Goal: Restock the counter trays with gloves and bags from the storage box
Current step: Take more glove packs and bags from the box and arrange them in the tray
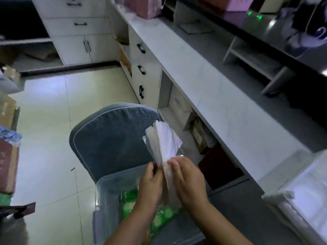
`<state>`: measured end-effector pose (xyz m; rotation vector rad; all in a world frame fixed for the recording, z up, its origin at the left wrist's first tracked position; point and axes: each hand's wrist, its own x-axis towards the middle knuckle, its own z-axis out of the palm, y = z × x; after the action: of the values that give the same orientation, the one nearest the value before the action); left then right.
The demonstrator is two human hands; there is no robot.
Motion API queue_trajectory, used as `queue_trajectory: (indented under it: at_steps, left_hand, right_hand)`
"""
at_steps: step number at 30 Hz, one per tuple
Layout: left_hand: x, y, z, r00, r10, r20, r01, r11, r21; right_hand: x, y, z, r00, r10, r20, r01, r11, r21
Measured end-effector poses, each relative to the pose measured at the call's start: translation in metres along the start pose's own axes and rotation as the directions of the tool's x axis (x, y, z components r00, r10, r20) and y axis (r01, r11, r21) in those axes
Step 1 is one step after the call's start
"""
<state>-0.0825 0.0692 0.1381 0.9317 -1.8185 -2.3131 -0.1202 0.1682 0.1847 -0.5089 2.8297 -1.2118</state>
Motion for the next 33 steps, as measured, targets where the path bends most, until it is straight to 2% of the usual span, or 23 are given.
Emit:
queue_trajectory:
  at_steps: [3,6,8,10,12,14,17,21,24,26,29,33]
  left_hand:
    - [-0.007,0.012,0.018,0.989,-0.012,0.147,0.027,0.995,-0.097]
    - [-0.019,0.03,0.045,0.985,0.044,0.166,-0.049,0.998,0.03]
    - [-0.028,0.04,0.066,0.982,0.076,0.173,-0.091,0.993,0.081]
    - [-0.039,0.049,0.086,0.97,0.087,0.228,-0.111,0.989,0.096]
    - [-0.052,0.055,0.108,0.953,0.108,0.283,-0.137,0.987,0.083]
    - [-0.068,0.059,0.136,0.932,0.108,0.347,-0.13,0.991,0.038]
    - [-0.098,0.062,0.185,0.881,0.103,0.462,-0.077,0.994,-0.074]
    - [-0.138,0.051,0.251,0.803,0.163,0.574,-0.199,0.98,-0.001]
    - [-0.172,0.047,0.3,0.695,0.126,0.708,-0.255,0.964,0.078]
    - [-0.196,0.045,0.335,0.68,0.152,0.717,-0.31,0.946,0.094]
    - [-0.23,0.039,0.393,0.716,0.223,0.661,-0.314,0.949,0.02]
    - [-0.265,0.018,0.454,0.756,0.282,0.591,-0.312,0.949,-0.054]
  right_hand:
    - [-0.005,-0.001,-0.029,0.997,-0.032,-0.067,0.035,0.999,0.035]
    - [-0.011,0.006,-0.06,0.998,-0.006,-0.064,0.014,0.991,0.134]
    - [-0.018,0.012,-0.085,0.994,0.013,-0.112,0.011,0.978,0.208]
    - [-0.025,0.021,-0.111,0.962,0.076,-0.264,-0.019,0.977,0.21]
    - [-0.034,0.031,-0.137,0.909,0.229,-0.347,-0.139,0.954,0.264]
    - [-0.044,0.044,-0.16,0.892,0.39,-0.229,-0.284,0.878,0.386]
    - [-0.065,0.062,-0.199,0.882,0.469,-0.044,-0.38,0.763,0.522]
    - [-0.105,0.091,-0.258,0.887,0.449,-0.105,-0.274,0.697,0.662]
    - [-0.141,0.123,-0.311,0.873,0.472,-0.126,-0.27,0.683,0.679]
    - [-0.168,0.146,-0.345,0.873,0.462,-0.153,-0.275,0.728,0.628]
    - [-0.205,0.179,-0.386,0.871,0.457,-0.182,-0.291,0.777,0.558]
    - [-0.246,0.222,-0.425,0.849,0.489,-0.201,-0.324,0.781,0.533]
